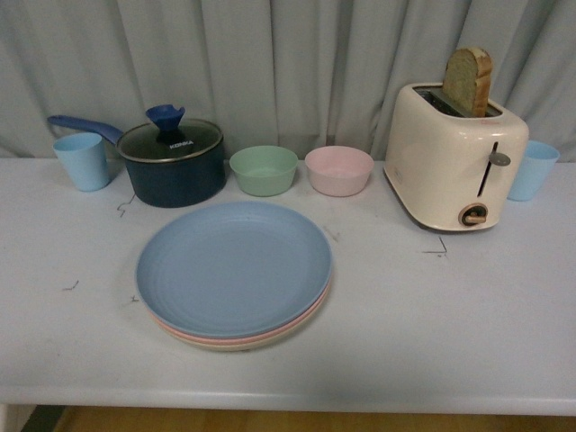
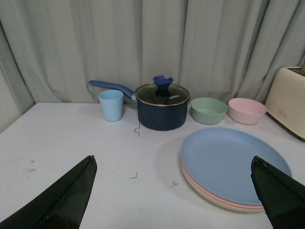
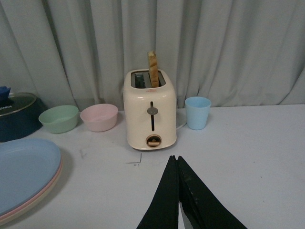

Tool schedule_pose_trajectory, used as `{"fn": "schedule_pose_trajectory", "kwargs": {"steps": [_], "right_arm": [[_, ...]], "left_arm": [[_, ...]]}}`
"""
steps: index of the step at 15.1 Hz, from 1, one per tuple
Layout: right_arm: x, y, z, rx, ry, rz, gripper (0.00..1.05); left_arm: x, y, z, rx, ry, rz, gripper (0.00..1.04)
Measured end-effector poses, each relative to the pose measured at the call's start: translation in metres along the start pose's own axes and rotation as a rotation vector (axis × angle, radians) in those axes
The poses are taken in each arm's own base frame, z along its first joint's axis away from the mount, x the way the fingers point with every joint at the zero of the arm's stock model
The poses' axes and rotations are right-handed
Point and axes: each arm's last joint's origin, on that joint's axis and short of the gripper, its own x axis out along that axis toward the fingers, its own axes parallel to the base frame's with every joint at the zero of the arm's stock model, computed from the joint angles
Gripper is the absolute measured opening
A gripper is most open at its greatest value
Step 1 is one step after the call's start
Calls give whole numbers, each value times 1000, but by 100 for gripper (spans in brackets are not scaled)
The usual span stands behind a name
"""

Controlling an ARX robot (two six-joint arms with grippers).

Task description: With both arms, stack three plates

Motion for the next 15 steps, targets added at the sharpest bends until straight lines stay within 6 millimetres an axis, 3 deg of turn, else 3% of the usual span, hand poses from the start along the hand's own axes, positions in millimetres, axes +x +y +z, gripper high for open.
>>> {"fn": "schedule_pose_trajectory", "kwargs": {"steps": [15], "right_arm": [[-24,0,2,0,-7,0,2]], "left_arm": [[0,0,0,0,0,0,98]]}}
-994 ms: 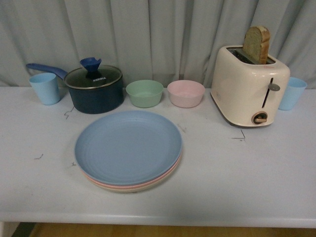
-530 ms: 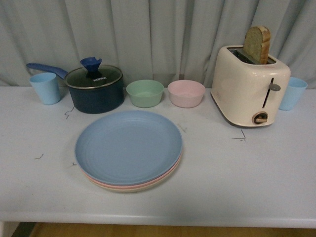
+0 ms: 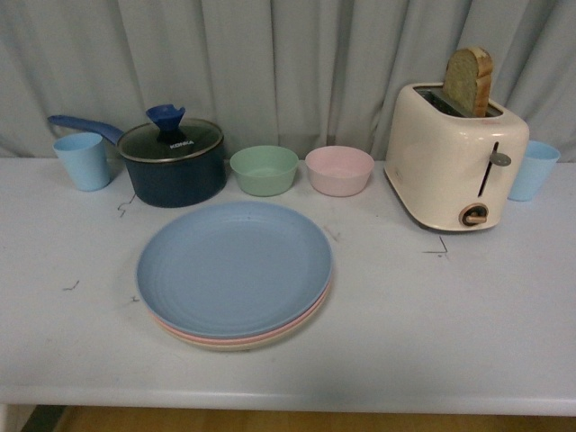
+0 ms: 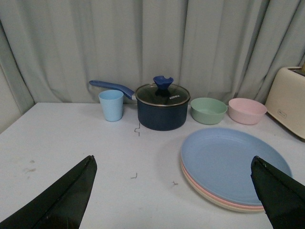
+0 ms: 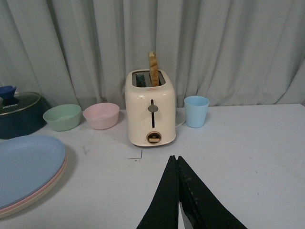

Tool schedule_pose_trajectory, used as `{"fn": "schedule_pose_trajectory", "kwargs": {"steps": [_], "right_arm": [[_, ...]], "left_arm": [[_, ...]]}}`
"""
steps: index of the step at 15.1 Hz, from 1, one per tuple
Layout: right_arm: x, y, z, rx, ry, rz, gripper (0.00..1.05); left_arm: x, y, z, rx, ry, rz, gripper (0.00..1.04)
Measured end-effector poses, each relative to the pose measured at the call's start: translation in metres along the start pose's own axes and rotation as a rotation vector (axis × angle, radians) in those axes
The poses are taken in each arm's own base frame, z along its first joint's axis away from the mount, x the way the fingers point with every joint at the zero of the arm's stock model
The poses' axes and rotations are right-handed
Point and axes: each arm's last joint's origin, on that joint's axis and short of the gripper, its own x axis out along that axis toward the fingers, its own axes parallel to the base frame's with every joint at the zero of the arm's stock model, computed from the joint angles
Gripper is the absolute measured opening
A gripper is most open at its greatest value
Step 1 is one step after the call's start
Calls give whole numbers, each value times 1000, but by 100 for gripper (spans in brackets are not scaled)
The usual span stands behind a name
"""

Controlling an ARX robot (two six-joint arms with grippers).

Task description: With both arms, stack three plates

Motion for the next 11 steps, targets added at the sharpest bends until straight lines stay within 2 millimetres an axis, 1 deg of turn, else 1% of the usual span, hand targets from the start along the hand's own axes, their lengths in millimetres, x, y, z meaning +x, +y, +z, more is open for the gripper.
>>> {"fn": "schedule_pose_trajectory", "kwargs": {"steps": [1,2,3,5,9,10,11], "right_arm": [[-2,0,-2,0,17,0,2],[-9,0,-6,0,51,-1,2],[-11,0,0,0,-13,0,2],[-11,0,-4,0,16,-2,2],[-11,0,-3,-1,10,-1,2],[-11,0,-3,-1,10,-1,8],[-11,0,-3,-1,10,-1,23]], "left_arm": [[0,0,0,0,0,0,98],[0,0,0,0,0,0,98],[0,0,0,0,1,0,98],[0,0,0,0,0,0,98],[0,0,0,0,0,0,98],[0,0,0,0,0,0,98],[0,0,0,0,0,0,98]]}}
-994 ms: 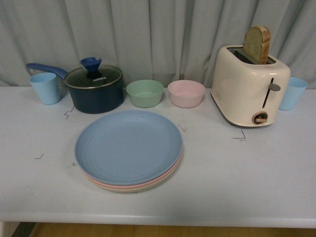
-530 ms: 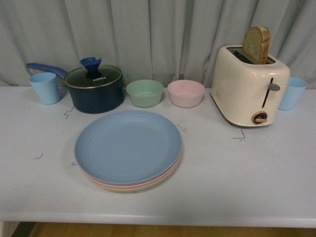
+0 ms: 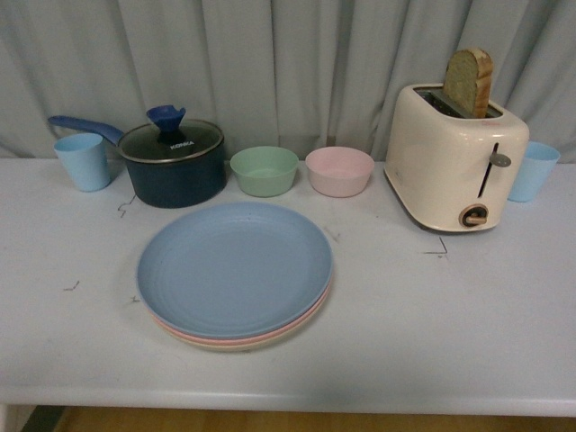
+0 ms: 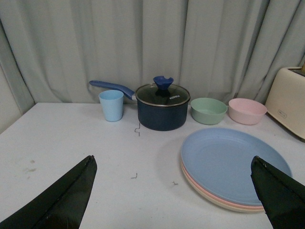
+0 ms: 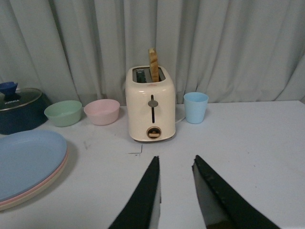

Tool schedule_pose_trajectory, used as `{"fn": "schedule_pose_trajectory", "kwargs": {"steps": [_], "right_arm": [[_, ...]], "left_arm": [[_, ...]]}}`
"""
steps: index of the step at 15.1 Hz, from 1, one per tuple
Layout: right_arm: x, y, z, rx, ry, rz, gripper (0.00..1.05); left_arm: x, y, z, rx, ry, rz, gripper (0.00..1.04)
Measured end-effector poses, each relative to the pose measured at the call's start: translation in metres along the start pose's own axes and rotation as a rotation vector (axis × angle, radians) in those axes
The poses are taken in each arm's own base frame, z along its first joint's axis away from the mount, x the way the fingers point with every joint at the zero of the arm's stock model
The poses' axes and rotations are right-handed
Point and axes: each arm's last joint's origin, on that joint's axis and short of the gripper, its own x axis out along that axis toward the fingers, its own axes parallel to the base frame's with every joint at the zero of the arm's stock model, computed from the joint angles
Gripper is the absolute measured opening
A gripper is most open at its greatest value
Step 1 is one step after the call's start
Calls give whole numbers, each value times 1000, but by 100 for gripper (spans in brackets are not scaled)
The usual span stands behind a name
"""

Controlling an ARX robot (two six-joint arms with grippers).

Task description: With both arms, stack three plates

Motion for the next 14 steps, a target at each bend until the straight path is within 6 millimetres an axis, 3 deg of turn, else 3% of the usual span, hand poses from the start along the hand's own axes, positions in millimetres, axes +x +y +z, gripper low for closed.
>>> {"fn": "schedule_pose_trajectory", "kwargs": {"steps": [3,5,14], "right_arm": [[0,0,0,0,0,0,74],[0,0,0,0,0,0,100],[0,0,0,0,0,0,98]], "left_arm": [[0,0,0,0,0,0,98],[0,0,0,0,0,0,98],[0,0,0,0,0,0,98]]}}
